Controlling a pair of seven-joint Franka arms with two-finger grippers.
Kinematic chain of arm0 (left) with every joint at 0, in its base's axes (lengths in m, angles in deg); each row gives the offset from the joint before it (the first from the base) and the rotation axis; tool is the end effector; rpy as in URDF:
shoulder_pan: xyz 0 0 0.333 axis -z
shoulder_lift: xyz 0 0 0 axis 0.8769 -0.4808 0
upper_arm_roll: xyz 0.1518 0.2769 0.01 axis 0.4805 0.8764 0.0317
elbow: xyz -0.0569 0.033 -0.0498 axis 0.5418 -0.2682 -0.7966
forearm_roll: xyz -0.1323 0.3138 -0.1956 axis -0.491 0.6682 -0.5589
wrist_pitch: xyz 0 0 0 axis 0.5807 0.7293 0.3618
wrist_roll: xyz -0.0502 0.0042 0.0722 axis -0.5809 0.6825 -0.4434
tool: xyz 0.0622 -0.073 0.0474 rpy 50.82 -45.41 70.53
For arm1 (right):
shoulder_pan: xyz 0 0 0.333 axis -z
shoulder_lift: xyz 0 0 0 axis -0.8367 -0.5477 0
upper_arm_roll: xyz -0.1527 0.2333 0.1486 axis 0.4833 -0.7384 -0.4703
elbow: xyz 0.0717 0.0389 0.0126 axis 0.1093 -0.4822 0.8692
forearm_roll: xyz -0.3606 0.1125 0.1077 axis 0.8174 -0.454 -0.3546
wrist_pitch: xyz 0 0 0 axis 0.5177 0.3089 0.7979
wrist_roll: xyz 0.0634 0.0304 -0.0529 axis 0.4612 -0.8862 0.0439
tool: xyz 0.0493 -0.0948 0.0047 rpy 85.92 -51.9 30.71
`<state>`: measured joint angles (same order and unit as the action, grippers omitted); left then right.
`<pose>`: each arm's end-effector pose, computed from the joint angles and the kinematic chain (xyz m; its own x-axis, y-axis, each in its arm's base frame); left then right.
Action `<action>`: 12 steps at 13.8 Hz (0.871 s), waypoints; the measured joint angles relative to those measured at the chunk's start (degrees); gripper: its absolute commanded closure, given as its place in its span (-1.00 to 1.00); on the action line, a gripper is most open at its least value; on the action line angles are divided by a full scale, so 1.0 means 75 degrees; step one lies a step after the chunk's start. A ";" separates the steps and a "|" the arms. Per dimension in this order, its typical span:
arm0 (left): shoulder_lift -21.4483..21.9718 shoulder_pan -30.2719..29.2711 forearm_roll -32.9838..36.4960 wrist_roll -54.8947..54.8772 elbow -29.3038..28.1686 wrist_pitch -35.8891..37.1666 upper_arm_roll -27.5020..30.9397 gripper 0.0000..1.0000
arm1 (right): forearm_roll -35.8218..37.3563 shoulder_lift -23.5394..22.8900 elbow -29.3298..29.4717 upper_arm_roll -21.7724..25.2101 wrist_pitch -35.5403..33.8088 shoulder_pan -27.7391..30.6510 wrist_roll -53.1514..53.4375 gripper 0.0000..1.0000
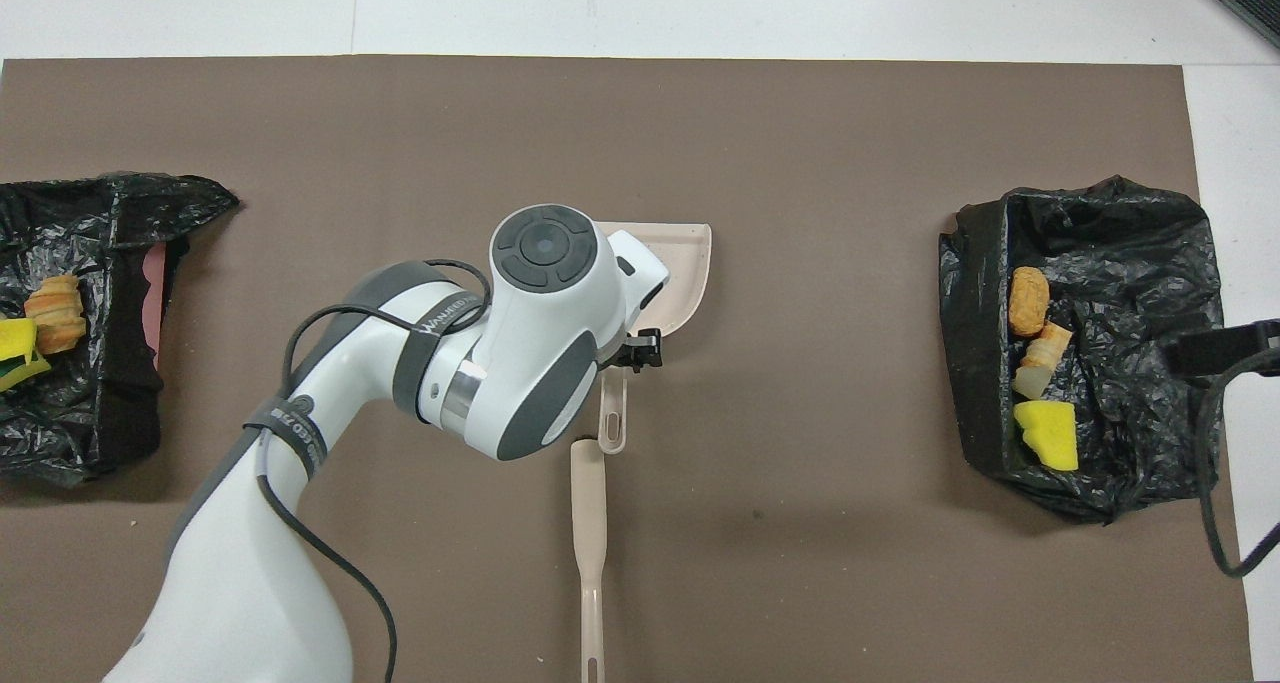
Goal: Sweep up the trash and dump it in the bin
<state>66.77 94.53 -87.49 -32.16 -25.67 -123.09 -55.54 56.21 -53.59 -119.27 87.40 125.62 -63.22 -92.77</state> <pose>0.5258 -0.3871 0.3809 0.9915 -0.0667 -0.1117 -0.0573 -0.9947 0.0851 0.5000 -0.0198 0.6690 0.9988 0.0471 0.0092 0.0467 -0.9982 0.0370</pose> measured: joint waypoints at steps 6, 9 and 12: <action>0.0607 -0.1108 0.0001 -0.0131 0.0010 0.0204 0.0051 -1.00 | 0.0000 0.0003 0.0000 0.0000 -0.0003 0.0000 0.0000 -1.00; 0.0849 -0.1775 0.0003 -0.1198 0.0014 0.0201 0.0072 -1.00 | 0.0000 0.0003 0.0000 0.0000 -0.0004 0.0000 0.0000 -1.00; 0.1082 -0.2542 0.0003 -0.2442 0.0018 0.0204 0.0082 -1.00 | 0.0000 0.0004 0.0000 0.0000 -0.0006 0.0000 0.0000 -1.00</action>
<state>74.89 75.46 -87.47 -50.48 -25.54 -121.56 -54.92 56.21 -53.56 -119.27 87.40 125.58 -63.22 -92.77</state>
